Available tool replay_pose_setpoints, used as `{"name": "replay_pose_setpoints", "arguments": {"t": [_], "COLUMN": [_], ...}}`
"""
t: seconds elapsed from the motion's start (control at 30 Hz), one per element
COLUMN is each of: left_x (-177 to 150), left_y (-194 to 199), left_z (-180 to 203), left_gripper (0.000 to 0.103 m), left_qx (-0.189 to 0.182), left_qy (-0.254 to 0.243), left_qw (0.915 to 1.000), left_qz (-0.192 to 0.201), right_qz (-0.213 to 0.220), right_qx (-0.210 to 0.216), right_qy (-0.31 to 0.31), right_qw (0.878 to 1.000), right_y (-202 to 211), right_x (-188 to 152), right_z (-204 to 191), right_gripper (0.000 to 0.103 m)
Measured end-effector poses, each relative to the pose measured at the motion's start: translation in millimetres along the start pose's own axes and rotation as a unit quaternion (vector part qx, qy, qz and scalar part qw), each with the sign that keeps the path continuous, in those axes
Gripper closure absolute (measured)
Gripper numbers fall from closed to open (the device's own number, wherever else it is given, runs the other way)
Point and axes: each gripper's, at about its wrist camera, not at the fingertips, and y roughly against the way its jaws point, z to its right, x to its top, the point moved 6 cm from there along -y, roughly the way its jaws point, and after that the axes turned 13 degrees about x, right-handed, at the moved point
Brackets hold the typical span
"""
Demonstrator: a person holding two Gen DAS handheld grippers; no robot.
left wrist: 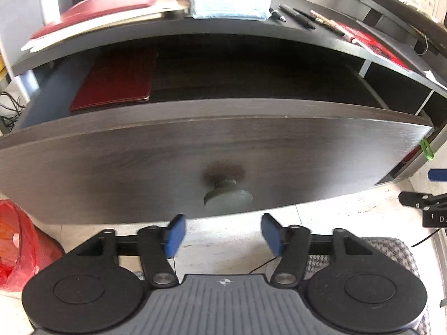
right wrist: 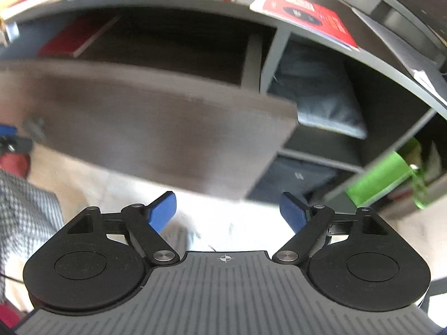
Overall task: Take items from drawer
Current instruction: 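Pull the top drawer open with the left gripper, then release the knob and back the left gripper away from the drawer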
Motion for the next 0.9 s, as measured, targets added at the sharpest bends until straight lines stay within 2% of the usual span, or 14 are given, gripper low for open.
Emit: {"name": "replay_pose_setpoints", "arguments": {"t": [0.07,0.13,0.17,0.2,0.3,0.4,0.47,0.53,0.6,0.63,0.8,0.9], "left_x": [-8.9,-12.6,-20.2,-23.4,-23.6,-22.2,-11.2,3.5,22.5,31.0,60.1,72.6], "left_y": [8.9,15.1,25.9,13.1,15.3,35.8,45.8,50.1,47.3,45.1,25.0,5.4], "left_z": [-3.9,-7.4,-8.3,-15.2,-23.1,-37.7,-45.2,-54.0,-62.8,-67.3,-82.8,-85.7], "left_gripper": [0.034,0.023,0.018,0.015,0.004,0.004,0.006,0.014,0.029,0.031,0.032,0.032], "left_qx": [-0.002,-0.001,0.002,0.007,0.032,0.039,0.018,0.021,0.046,0.058,0.08,0.095], "left_qy": [0.006,0.014,0.018,0.02,0.028,0.038,0.05,0.064,0.071,0.074,0.092,0.09], "left_qw": [1.0,0.9999,0.9998,0.9998,0.999,0.9974,0.9962,0.9943,0.9919,0.9907,0.987,0.9869], "left_qz": [0.001,0.0,0.001,0.004,0.015,0.047,0.069,0.083,0.095,0.099,0.105,0.095], "right_qz": [0.0,-0.004,-0.009,-0.014,0.021,0.058,0.077,0.09,0.095,0.097,0.106,0.112], "right_qx": [0.003,-0.001,-0.007,-0.014,-0.016,0.013,0.028,0.031,0.03,0.029,0.027,0.025], "right_qy": [-0.012,-0.017,-0.014,-0.011,-0.01,-0.04,-0.048,-0.048,-0.048,-0.048,-0.049,-0.05], "right_qw": [1.0,1.0,1.0,1.0,1.0,0.997,0.996,0.994,0.994,0.994,0.993,0.992], "right_y": [11.6,22.0,26.3,30.6,49.7,65.1,72.5,74.6,67.8,64.1,45.7,34.7], "right_x": [-3.2,-4.1,-3.2,-2.3,2.1,16.8,28.1,40.6,50.7,55.7,80.7,95.7], "right_z": [-8.3,-17.6,-22.8,-27.9,-44.1,-52.5,-60.7,-67.4,-68.1,-68.3,-69.2,-69.7], "right_gripper": [0.01,0.001,0.001,0.001,0.002,0.01,0.021,0.035,0.044,0.046,0.041,0.036]}}
